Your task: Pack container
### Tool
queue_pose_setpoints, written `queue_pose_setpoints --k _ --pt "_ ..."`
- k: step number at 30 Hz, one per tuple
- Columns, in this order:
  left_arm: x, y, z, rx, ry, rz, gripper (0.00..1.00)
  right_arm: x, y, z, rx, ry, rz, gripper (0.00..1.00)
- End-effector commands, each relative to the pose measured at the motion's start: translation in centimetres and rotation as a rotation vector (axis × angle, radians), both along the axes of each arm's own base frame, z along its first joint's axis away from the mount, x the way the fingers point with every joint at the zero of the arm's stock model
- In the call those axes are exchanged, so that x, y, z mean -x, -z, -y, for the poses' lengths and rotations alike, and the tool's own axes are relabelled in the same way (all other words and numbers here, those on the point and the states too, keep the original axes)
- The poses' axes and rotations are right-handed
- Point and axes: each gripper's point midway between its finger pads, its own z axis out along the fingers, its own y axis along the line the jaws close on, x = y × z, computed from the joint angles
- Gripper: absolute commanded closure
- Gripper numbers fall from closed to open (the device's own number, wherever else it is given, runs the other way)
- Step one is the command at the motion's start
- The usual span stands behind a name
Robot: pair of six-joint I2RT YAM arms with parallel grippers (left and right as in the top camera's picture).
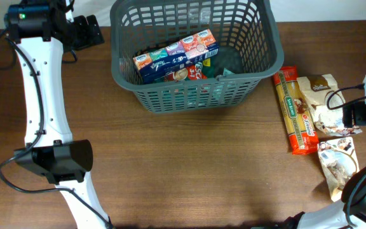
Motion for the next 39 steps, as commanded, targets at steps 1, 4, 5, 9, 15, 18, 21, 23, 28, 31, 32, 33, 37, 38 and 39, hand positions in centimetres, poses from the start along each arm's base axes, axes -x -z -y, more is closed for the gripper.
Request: queue_pose_setpoints --k 1,4,5,9,15,18,21,23,28,31,32,33,37,38,39 --pt "0.3 -1.2 -0.1 0.008 -0.010 0.028 0.01 -0.6 0.0 -0.6 -0.046 -0.003 0.037 0.01" --pt "0.3 -1.2 -0.1 0.008 -0.010 0.029 0.01 -2.2 -0.2 -1.9 -0.126 -0.038 0.124 0.01" --pt "0.3 -1.2 -0.1 0.008 -0.010 0.028 0.01 -3.0 -0.5 -2.3 -0.148 -0.051 0.162 0.01" --pt "0.3 -1.2 -0.1 0.008 -0.010 0.028 0.01 -4.5 -0.9 -3.1 -0.198 -0.084 0.238 0.01" --pt "0.4 -1.1 -0.1 0.009 -0.010 0.025 0.01 -5.7 0.7 -2.6 -0.179 -0.191 0.242 0.01" --pt "0.4 -1.1 -0.1 0.009 -0.010 0.025 0.01 -5.7 2.4 -2.2 -0.172 -0.217 0.199 0.01" --pt "0.4 -1.1 0.0 0.009 -0.009 0.025 0.01 -5.8 4.5 -1.9 -0.189 -0.211 0.169 0.01" --pt "0.4 -1.1 0.0 0.011 -0.008 0.025 0.01 -6.0 5.4 -1.8 -0.197 -0.211 0.161 0.01" --pt "0.4 -1.1 0.0 0.011 -0.008 0.025 0.01 -6.3 7.3 -1.7 -0.210 -0.209 0.148 0.01" --pt "0.4 -1.1 0.0 0.011 -0.008 0.025 0.01 -6.4 8.5 -1.7 -0.224 -0.207 0.134 0.01" --pt "0.4 -1.1 0.0 0.011 -0.008 0.025 0.01 -6.2 9.4 -1.7 -0.235 -0.203 0.117 0.01" --pt "0.4 -1.1 0.0 0.011 -0.008 0.025 0.01 -6.1 10.0 -1.8 -0.245 -0.201 0.105 0.01" --pt "0.4 -1.1 0.0 0.011 -0.008 0.025 0.01 -5.9 11.3 -2.1 -0.276 -0.180 0.088 0.01" --pt "0.4 -1.1 0.0 0.011 -0.008 0.025 0.01 -5.8 11.5 -2.2 -0.281 -0.179 0.083 0.01" --pt "0.4 -1.1 0.0 0.011 -0.008 0.025 0.01 -5.8 11.6 -2.2 -0.284 -0.180 0.084 0.01"
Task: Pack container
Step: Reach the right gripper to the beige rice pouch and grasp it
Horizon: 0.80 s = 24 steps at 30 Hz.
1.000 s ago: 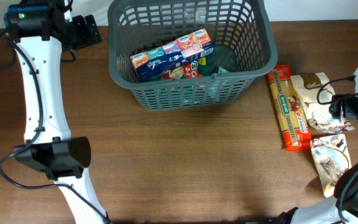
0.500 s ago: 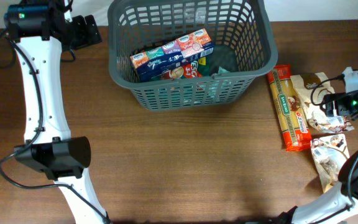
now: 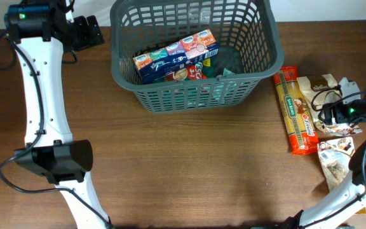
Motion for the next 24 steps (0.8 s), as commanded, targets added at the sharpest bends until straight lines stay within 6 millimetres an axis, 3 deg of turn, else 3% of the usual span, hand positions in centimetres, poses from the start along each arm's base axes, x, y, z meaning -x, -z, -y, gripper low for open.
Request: queue_pose_setpoints --k 1,13,16,24 --pt "0.3 -1.2 0.0 0.010 -0.008 0.030 0.01 0.2 1.0 -0.3 -0.035 0.013 -0.015 0.01" --pt "0.2 -1.2 0.0 0.010 -0.008 0.031 0.01 -0.6 0.9 -0.2 -0.044 0.009 0.023 0.01" --pt "0.2 -1.2 0.0 0.010 -0.008 0.031 0.01 -0.4 1.5 -0.3 -0.053 0.009 0.009 0.00" --pt "0.2 -1.2 0.0 0.010 -0.008 0.031 0.01 0.7 4.6 -1.2 -0.104 0.011 -0.061 0.12"
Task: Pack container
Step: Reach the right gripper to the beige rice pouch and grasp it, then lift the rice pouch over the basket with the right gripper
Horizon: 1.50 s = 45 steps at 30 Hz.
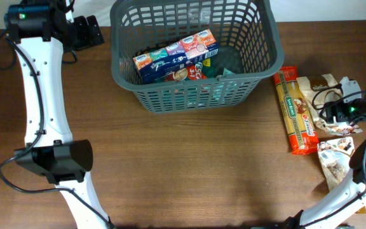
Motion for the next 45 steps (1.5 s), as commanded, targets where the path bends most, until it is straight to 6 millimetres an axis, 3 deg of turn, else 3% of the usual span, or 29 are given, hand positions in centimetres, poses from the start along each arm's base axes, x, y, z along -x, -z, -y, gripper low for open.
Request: queue_pose_setpoints --k 1,3,9,11,18,22,24,26,29,32,33,35,36,40,45 --pt "0.2 -1.2 0.0 0.010 -0.008 0.031 0.01 1.5 4.3 -1.6 -0.100 0.010 -0.082 0.19" --pt "0.2 -1.2 0.0 0.010 -0.008 0.031 0.01 1.5 4.3 -1.6 -0.098 0.010 -0.080 0.29" --pt "0.2 -1.2 0.0 0.010 -0.008 0.031 0.01 1.4 4.3 -1.5 -0.094 0.010 -0.075 0.81" --pt "0.2 -1.2 0.0 0.010 -0.008 0.031 0.01 1.3 4.3 -1.5 -0.094 0.010 -0.074 0.94" --pt "0.2 -1.2 0.0 0.010 -0.008 0.032 0.01 0.9 3.9 -1.6 -0.117 0.042 -0.058 0.96" --pt "0.2 -1.3 0.0 0.010 -0.008 0.035 0.01 -1.0 2.0 -0.5 -0.126 0.158 -0.011 0.96" --pt "0.1 -1.3 0.1 0.010 -0.006 0.035 0.01 -2.8 -0.4 0.0 -0.144 0.194 0.059 0.97" --pt "0.1 -1.3 0.1 0.010 -0.006 0.035 0.01 -5.1 -4.1 0.2 -0.178 0.203 0.160 0.96" --pt "0.1 -1.3 0.1 0.010 -0.006 0.035 0.01 -8.2 -10.5 0.2 -0.235 0.216 0.306 0.96" --pt "0.1 -1.3 0.1 0.010 -0.006 0.035 0.01 -10.7 -17.7 -1.3 -0.307 0.150 0.456 0.96" --pt "0.1 -1.3 0.1 0.010 -0.006 0.036 0.01 -11.8 -21.8 -2.6 -0.337 0.101 0.533 0.96" --pt "0.1 -1.3 0.1 0.010 -0.006 0.036 0.01 -12.7 -25.8 -4.1 -0.350 0.049 0.602 0.97" --pt "0.1 -1.3 0.1 0.010 -0.006 0.036 0.01 -13.2 -28.7 -5.5 -0.357 0.004 0.653 0.97" --pt "0.1 -1.3 0.1 0.010 -0.005 0.035 0.01 -13.8 -36.7 -11.4 -0.364 -0.175 0.792 0.97" --pt "0.1 -1.3 0.1 0.010 -0.005 0.035 0.01 -12.6 -44.7 -21.2 -0.424 -0.455 0.946 0.96"
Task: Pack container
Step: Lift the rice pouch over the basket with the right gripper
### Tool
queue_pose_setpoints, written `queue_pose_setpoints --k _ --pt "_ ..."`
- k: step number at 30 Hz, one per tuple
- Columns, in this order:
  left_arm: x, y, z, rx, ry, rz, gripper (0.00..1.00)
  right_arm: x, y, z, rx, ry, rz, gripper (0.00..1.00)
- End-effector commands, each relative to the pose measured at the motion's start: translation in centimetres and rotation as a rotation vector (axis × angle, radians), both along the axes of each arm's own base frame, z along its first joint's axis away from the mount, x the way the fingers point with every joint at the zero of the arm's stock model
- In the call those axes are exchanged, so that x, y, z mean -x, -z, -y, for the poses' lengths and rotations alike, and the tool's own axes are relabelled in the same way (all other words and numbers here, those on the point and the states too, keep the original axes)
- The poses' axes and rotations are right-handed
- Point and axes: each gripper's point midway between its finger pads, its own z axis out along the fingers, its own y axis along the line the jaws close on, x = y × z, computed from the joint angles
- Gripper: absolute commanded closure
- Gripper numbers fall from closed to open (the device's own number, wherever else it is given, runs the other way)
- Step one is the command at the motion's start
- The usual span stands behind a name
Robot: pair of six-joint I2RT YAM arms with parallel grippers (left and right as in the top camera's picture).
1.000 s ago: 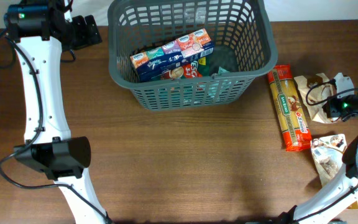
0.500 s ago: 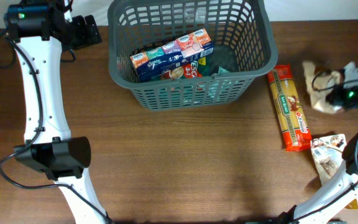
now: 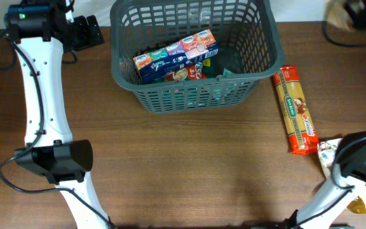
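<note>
A grey plastic basket (image 3: 259, 63) stands at the back middle of the table, holding a blue multipack of boxes (image 3: 173, 56) and other packets. My right gripper (image 3: 351, 13) is raised at the far right corner, blurred, shut on a beige bag (image 3: 336, 14) beside the basket's right rim. A long orange pasta pack (image 3: 295, 111) lies on the table right of the basket. A small pale pouch (image 3: 327, 154) lies near it, partly hidden by my right arm. My left gripper (image 3: 89, 32) rests at the back left, away from everything; its jaws are too dark to read.
My left arm (image 3: 43, 95) runs down the left side from the back corner to its base (image 3: 56, 162). The right arm's link (image 3: 361, 162) covers the table's right edge. Brown table (image 3: 189, 165) lies in front of the basket.
My right gripper was down on the beige bag right of the pasta pack. Now it is up at the far right corner with the bag, and that spot on the table is bare.
My right gripper first stood at the right edge, beside the beige bag. Then it was over the bag, and later lower onto it. Now the bag is off the table, held high near the basket's right side. The left arm has stayed still.
</note>
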Motion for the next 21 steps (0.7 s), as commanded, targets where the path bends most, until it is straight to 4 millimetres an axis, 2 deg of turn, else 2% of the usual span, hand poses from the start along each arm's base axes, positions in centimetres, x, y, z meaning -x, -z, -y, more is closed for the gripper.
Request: queue_pose_setpoints --k 1,3,6,8,11,13,15,18,21 --pt "0.2 -1.2 0.1 0.010 -0.005 0.033 0.01 3.5 -9.8 -10.7 -0.016 -0.300 0.239 0.96" --pt "0.2 -1.2 0.1 0.010 -0.005 0.033 0.01 4.1 -11.4 -14.7 -0.007 -0.383 0.291 0.96" --pt "0.2 -1.2 0.1 0.010 -0.005 0.033 0.01 4.7 -11.8 -19.4 -0.009 -0.477 0.316 0.96" --pt "0.2 -1.2 0.1 0.010 -0.005 0.033 0.01 4.9 -11.3 -22.0 -0.010 -0.508 0.297 0.96" --pt "0.2 -1.2 0.1 0.010 -0.005 0.033 0.01 4.7 -9.0 -24.9 0.021 -0.520 0.233 0.96" --pt "0.2 -1.2 0.1 0.009 -0.006 0.032 0.01 4.2 -6.7 -26.1 0.051 -0.487 0.156 0.96" --pt "0.2 -1.2 0.1 0.009 -0.006 0.033 0.01 3.9 -2.7 -26.9 0.128 -0.449 0.039 0.97" --pt "0.2 -1.2 0.1 0.009 -0.006 0.032 0.01 3.8 1.3 -26.3 0.201 -0.376 -0.094 0.96" --pt "0.2 -1.2 0.1 0.009 -0.006 0.032 0.01 4.2 5.1 -24.8 0.268 -0.312 -0.231 0.96"
